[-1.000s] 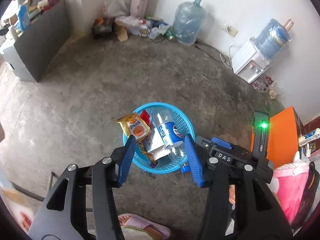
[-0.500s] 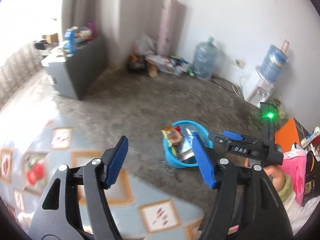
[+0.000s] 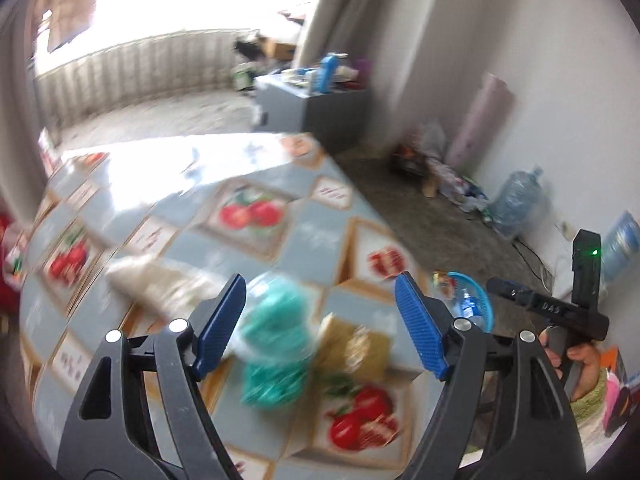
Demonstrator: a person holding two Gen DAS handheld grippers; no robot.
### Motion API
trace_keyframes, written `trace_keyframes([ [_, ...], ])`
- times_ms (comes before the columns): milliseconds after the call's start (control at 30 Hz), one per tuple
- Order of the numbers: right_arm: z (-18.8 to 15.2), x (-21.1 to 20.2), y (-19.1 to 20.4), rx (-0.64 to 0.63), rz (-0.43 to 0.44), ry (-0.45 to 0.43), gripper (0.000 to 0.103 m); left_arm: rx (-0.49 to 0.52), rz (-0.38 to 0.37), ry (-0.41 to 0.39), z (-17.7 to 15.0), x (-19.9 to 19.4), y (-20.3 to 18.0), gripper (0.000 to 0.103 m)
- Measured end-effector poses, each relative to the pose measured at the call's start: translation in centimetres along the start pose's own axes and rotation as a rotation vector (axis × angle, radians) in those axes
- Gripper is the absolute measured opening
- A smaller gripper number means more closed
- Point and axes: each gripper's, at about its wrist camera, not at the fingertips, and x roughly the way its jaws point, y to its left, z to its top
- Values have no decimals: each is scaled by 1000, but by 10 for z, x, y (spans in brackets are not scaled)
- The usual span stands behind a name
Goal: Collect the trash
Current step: 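Move both open tools back over the table toward the cup and gold box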
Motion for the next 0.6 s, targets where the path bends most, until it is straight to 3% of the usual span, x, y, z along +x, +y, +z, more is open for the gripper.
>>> trace_keyframes([
  [300,-7,30,53,-90,96,106,75,-76,21,25,-47,1,44,72],
  [600,-20,58,103,-230,187,194,75,2,-112,-4,-43,15,49,72],
])
